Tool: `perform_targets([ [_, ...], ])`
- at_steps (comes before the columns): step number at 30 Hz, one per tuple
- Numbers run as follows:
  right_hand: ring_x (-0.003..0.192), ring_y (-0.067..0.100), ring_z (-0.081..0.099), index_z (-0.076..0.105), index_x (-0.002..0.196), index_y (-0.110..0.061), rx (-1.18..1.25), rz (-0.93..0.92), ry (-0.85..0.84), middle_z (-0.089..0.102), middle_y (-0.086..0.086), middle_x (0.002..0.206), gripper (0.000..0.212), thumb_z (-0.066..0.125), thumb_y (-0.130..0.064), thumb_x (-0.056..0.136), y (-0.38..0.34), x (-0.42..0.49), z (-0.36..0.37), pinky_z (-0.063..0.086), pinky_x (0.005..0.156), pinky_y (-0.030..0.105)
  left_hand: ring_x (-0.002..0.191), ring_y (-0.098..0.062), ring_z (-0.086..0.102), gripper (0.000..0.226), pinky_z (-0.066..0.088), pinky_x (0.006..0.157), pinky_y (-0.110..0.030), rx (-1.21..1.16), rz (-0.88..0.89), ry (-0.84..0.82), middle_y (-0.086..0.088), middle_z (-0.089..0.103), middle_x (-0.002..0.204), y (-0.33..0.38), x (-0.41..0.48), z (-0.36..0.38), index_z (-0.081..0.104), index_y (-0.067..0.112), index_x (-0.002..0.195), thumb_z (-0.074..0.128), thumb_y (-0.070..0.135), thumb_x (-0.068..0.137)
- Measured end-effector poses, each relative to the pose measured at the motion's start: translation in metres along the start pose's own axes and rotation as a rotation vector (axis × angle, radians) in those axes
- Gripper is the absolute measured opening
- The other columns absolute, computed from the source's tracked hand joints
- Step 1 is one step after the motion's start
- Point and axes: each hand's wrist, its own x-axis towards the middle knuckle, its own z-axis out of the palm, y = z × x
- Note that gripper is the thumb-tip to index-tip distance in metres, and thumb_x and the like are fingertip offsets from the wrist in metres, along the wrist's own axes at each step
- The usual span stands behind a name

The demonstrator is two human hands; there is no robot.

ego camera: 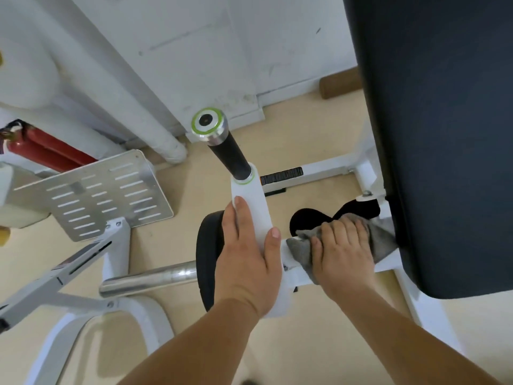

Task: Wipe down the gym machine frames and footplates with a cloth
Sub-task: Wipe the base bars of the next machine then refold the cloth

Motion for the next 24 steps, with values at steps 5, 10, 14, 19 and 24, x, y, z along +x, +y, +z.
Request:
perform_targets([
  [5, 0.134, 0.035, 0.047, 0.055, 0.145, -0.021, 0.043, -0.365, -0.04, 0.058, 0.006, 0.139, 0.049, 0.034, -0.041, 0.106, -0.021, -0.01, 0.02, 0.021, 0.124, 0.053, 0.144, -0.01, 0.025, 0.078, 0.025, 0.104, -0.017, -0.014, 0.007, 0.022, 0.019, -0.011, 0.167, -0.001, 0.0, 0.001, -0.011, 0.032, 0.162, 0.024, 0.059, 0.098],
  [10, 0.149, 0.033, 0.033, 0.042, 0.155, -0.017, -0.113, -0.293, -0.046, 0.042, 0.013, 0.157, 0.061, 0.02, -0.049, 0.108, 0.062, -0.006, 0.005, 0.022, 0.124, 0.053, 0.142, -0.009, 0.022, 0.078, 0.021, 0.1, -0.017, -0.025, 0.003, 0.022, 0.018, -0.009, 0.167, -0.004, 0.0, 0.004, -0.011, 0.032, 0.162, 0.026, 0.059, 0.099],
  [14, 0.155, 0.035, 0.019, 0.035, 0.159, -0.017, -0.035, -0.096, 0.044, 0.026, 0.015, 0.167, 0.063, 0.038, -0.047, 0.104, 0.05, -0.027, 0.014, 0.009, 0.127, 0.056, 0.138, -0.002, 0.016, 0.077, 0.019, 0.099, -0.016, -0.049, -0.002, 0.031, 0.017, -0.008, 0.168, -0.003, 0.0, 0.004, -0.008, 0.032, 0.163, 0.03, 0.055, 0.1],
  [19, 0.154, 0.038, 0.019, 0.04, 0.156, -0.031, -0.004, -0.192, -0.017, 0.034, 0.009, 0.164, 0.058, 0.03, -0.055, 0.104, -0.006, -0.025, 0.03, 0.0, 0.125, 0.06, 0.139, -0.003, 0.015, 0.078, 0.018, 0.098, -0.015, -0.04, 0.009, 0.039, 0.016, -0.006, 0.168, -0.002, 0.0, 0.004, -0.006, 0.031, 0.164, 0.029, 0.057, 0.098],
  [24, 0.151, 0.03, 0.032, 0.049, 0.151, -0.031, -0.033, -0.258, -0.005, 0.042, 0.009, 0.16, 0.059, 0.03, -0.059, 0.103, 0.055, -0.006, 0.013, 0.017, 0.126, 0.053, 0.137, 0.0, 0.014, 0.077, 0.017, 0.098, -0.013, -0.035, 0.0, 0.022, 0.018, -0.01, 0.168, -0.002, -0.001, 0.002, -0.009, 0.034, 0.163, 0.028, 0.057, 0.1],
])
